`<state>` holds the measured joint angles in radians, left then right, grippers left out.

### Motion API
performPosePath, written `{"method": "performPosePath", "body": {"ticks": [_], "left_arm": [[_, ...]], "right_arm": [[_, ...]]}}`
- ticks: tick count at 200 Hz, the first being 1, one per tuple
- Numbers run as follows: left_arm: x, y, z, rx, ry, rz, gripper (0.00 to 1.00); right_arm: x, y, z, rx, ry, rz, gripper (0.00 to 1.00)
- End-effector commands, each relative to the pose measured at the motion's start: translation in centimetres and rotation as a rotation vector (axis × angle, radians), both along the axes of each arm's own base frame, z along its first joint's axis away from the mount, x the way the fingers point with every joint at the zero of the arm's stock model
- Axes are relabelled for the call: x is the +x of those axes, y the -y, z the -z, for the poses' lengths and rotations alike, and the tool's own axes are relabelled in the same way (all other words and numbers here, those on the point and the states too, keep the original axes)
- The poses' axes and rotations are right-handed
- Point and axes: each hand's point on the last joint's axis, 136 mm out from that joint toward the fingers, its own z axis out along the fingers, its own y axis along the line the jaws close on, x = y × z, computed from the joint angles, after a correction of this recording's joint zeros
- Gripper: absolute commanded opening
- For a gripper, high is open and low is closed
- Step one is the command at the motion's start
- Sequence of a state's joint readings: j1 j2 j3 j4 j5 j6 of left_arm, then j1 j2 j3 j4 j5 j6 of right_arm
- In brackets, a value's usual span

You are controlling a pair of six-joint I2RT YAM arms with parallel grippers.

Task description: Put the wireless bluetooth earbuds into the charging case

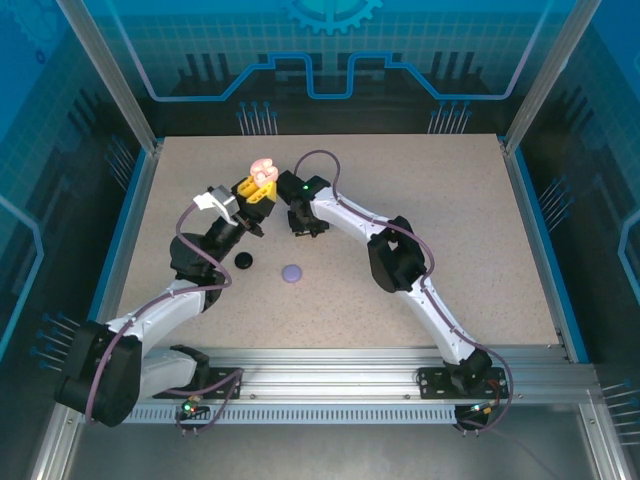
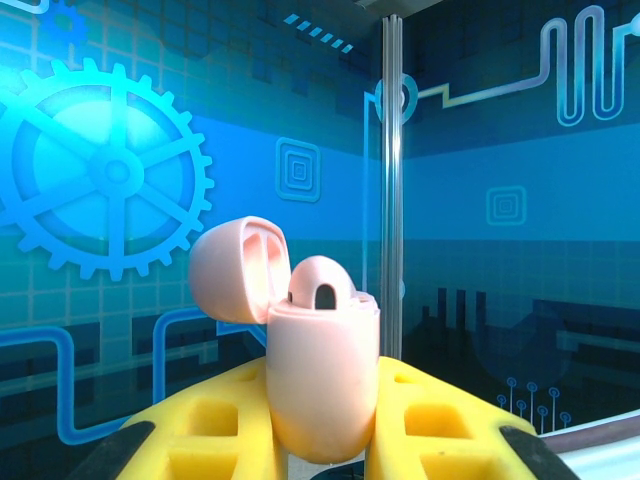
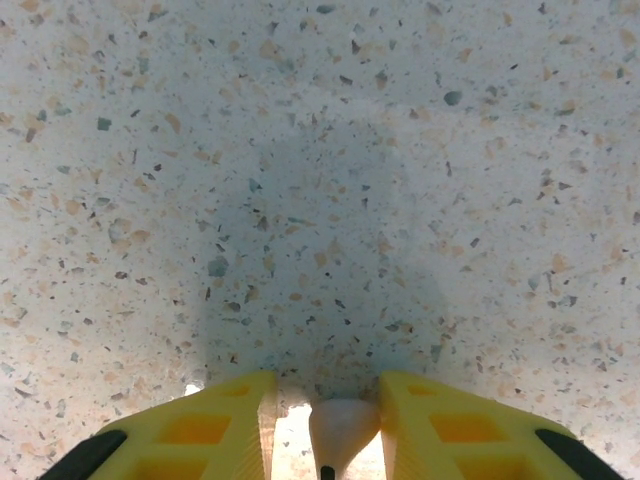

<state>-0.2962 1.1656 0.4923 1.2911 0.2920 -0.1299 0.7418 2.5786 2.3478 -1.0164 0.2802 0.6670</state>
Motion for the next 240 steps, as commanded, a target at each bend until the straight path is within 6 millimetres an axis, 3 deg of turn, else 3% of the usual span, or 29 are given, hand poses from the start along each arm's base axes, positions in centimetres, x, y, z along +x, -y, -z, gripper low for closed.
{"method": "performPosePath", "body": {"ticks": [1,134,172,240], "left_arm": [[-0.5,-0.3,-0.6,-0.012,0.026,-0.001,0.00],[-0.3,-0.1,-0.6,-0.011,0.022,0.014,0.00],[-0.3,-0.1,-0.7,-0.014,0.022,0.013,0.00],[-0.4,0.0,-1.0,-0.020,0.024,0.024,0.00]], "right_arm": [[-0.7,1.0,1.3,-0.044,-0.024,0.023,0.31],[-1.0,1.6,1.4,-0.002,-0.032,0.038,0.21],[-0.8,1.4,0.1,0.012,-0.007,0.035,0.20],[0.1,1.6,-4.3,0.062,0.083,0.044,0.19]]}}
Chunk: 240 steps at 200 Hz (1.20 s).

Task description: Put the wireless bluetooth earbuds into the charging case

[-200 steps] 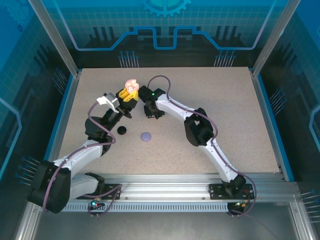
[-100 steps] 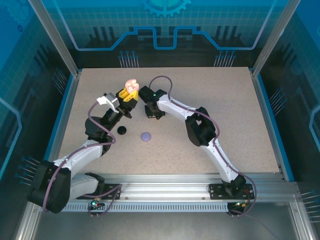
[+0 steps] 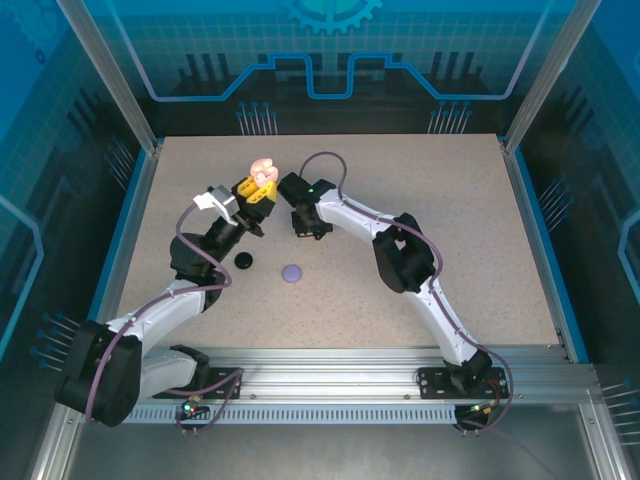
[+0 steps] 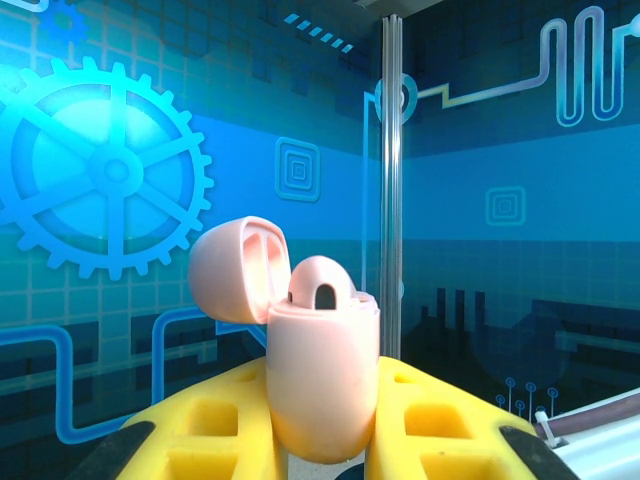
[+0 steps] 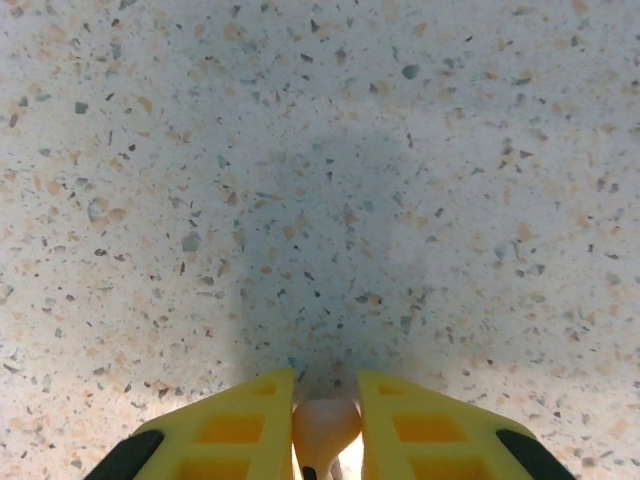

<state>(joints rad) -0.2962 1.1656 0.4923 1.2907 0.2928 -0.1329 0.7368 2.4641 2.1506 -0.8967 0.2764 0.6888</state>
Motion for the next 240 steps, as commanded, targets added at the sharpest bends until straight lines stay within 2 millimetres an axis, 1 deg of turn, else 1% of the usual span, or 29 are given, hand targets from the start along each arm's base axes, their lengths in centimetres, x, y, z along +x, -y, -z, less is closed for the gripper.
{"method": "performPosePath", "body": {"ticks": [1,20,29,31,33,53,73,102,137,179,206,240], "left_arm": [[-0.4,0.0,-1.1,-0.020,0.025,0.023,0.00],[-0.5,0.0,-1.3,-0.021,0.029,0.027,0.00],[-0.5,0.0,-1.4,-0.021,0.029,0.027,0.00],[-0.5,0.0,-1.4,-0.020,0.028,0.028,0.00],[-0.5,0.0,-1.4,-0.020,0.028,0.028,0.00],[-0.5,0.0,-1.7,-0.020,0.034,0.029,0.00],[-0.7,0.2,-1.9,-0.018,0.038,0.039,0.00],[-0.9,0.8,-2.0,-0.007,0.047,0.067,0.00],[-1.1,1.8,-1.8,0.018,0.052,0.098,0.00],[-1.3,3.1,-1.1,0.052,0.058,0.135,0.00],[-1.1,3.8,-0.3,0.075,0.048,0.150,0.00],[-0.6,4.6,0.9,0.093,0.026,0.169,0.00]], "right_arm": [[0.6,0.8,-3.7,0.028,0.060,0.020,0.19],[0.8,1.1,-5.0,0.045,0.085,0.030,0.18],[0.9,1.4,-4.8,0.042,0.086,0.035,0.18],[0.9,1.4,-5.9,0.054,0.102,0.036,0.18],[0.9,1.5,-6.2,0.059,0.108,0.037,0.18],[1.1,2.1,-7.7,0.076,0.135,0.048,0.18],[1.3,2.7,-9.9,0.099,0.177,0.054,0.18],[1.4,3.8,-14.1,0.146,0.258,0.063,0.18],[1.1,5.7,-19.4,0.194,0.357,0.077,0.18],[-0.2,8.0,-26.2,0.261,0.487,0.081,0.18],[-1.6,9.1,-29.9,0.308,0.559,0.071,0.18],[-3.7,10.0,-33.8,0.383,0.638,0.052,0.18]]}}
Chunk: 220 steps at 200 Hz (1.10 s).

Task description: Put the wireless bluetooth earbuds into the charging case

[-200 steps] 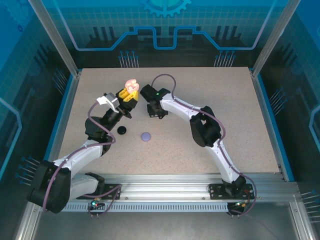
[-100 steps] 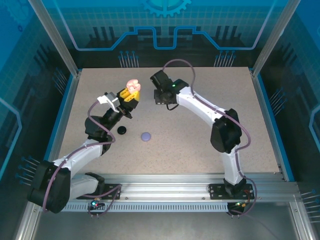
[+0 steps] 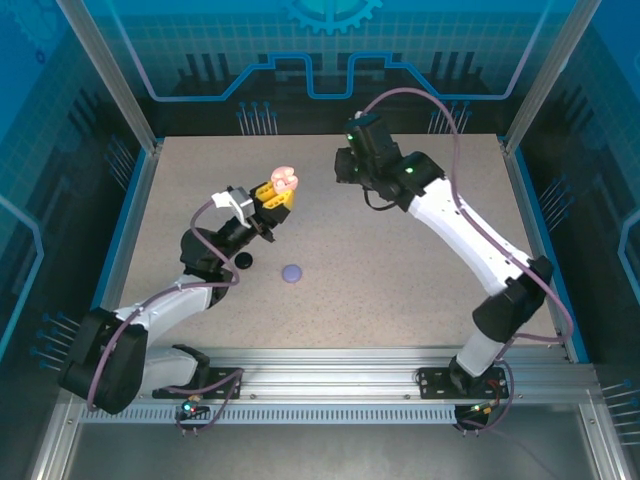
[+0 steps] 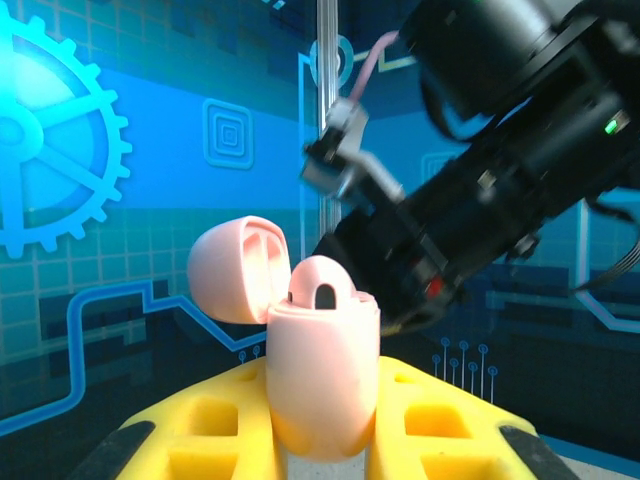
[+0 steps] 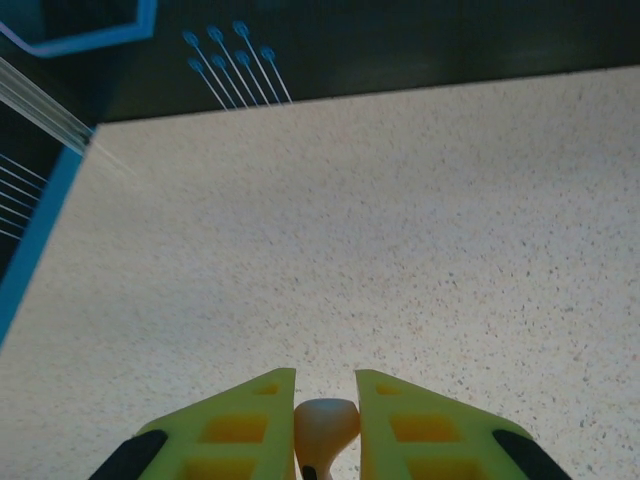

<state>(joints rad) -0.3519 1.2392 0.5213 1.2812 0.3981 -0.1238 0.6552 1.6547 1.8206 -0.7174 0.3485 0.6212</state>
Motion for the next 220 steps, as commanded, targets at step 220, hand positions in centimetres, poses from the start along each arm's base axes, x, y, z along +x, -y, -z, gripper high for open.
{"method": "performPosePath", "body": {"ticks": [220], "left_arm": [[-0.1,4.8,-1.0,0.048,0.077,0.160,0.00]], "right_arm": [[-9.6,-6.3,-10.2,0.256,0.476,-0.365,0.19]]}}
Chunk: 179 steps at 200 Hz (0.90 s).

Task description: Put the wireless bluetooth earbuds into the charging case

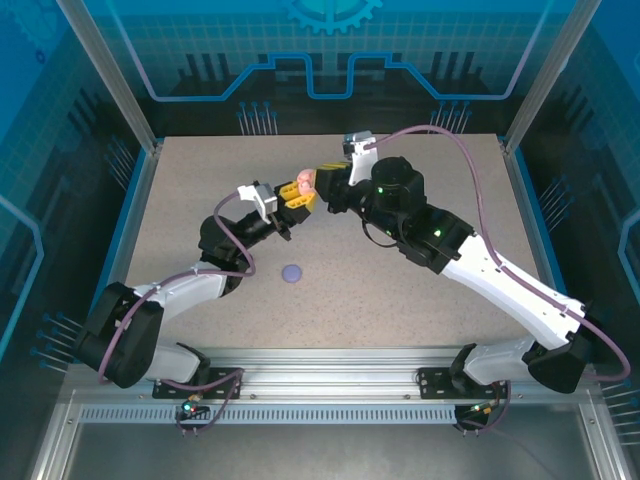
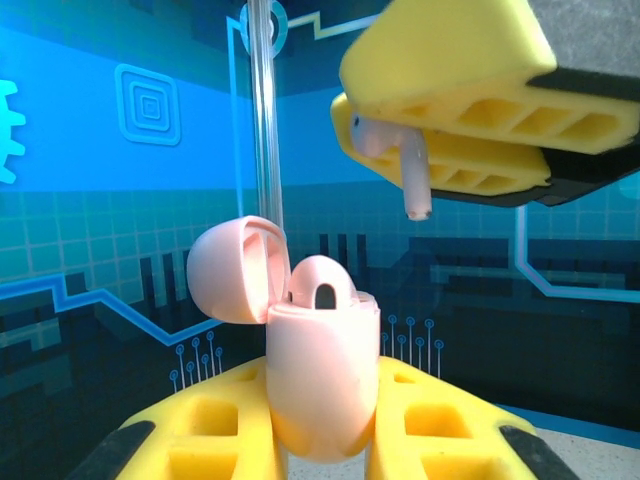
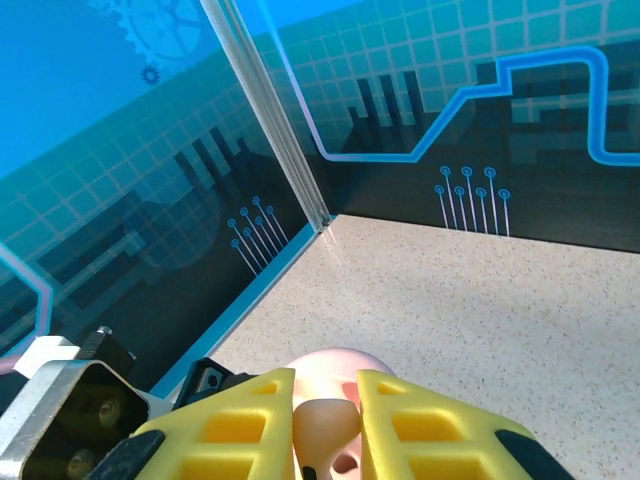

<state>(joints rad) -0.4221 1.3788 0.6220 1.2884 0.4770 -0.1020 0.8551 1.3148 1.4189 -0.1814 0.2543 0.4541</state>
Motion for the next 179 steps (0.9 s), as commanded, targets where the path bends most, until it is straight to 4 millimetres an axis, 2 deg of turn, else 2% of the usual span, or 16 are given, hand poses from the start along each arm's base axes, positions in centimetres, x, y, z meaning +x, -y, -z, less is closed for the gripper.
{"method": "performPosePath", "body": {"ticks": [1,115,179], "left_arm": [[-0.7,0.4,-1.8,-0.014,0.074,0.029,0.00],[-1.0,0.4,-2.4,-0.024,0.084,0.033,0.00],[-1.1,0.3,-2.6,-0.030,0.089,0.034,0.00]], "right_arm": [[-0.3,-0.6,-2.0,0.045,0.070,-0.019,0.19],[0.8,-1.5,0.4,0.003,0.025,-0.002,0.19],[1.6,-1.1,1.4,-0.012,0.004,0.018,0.19]]}}
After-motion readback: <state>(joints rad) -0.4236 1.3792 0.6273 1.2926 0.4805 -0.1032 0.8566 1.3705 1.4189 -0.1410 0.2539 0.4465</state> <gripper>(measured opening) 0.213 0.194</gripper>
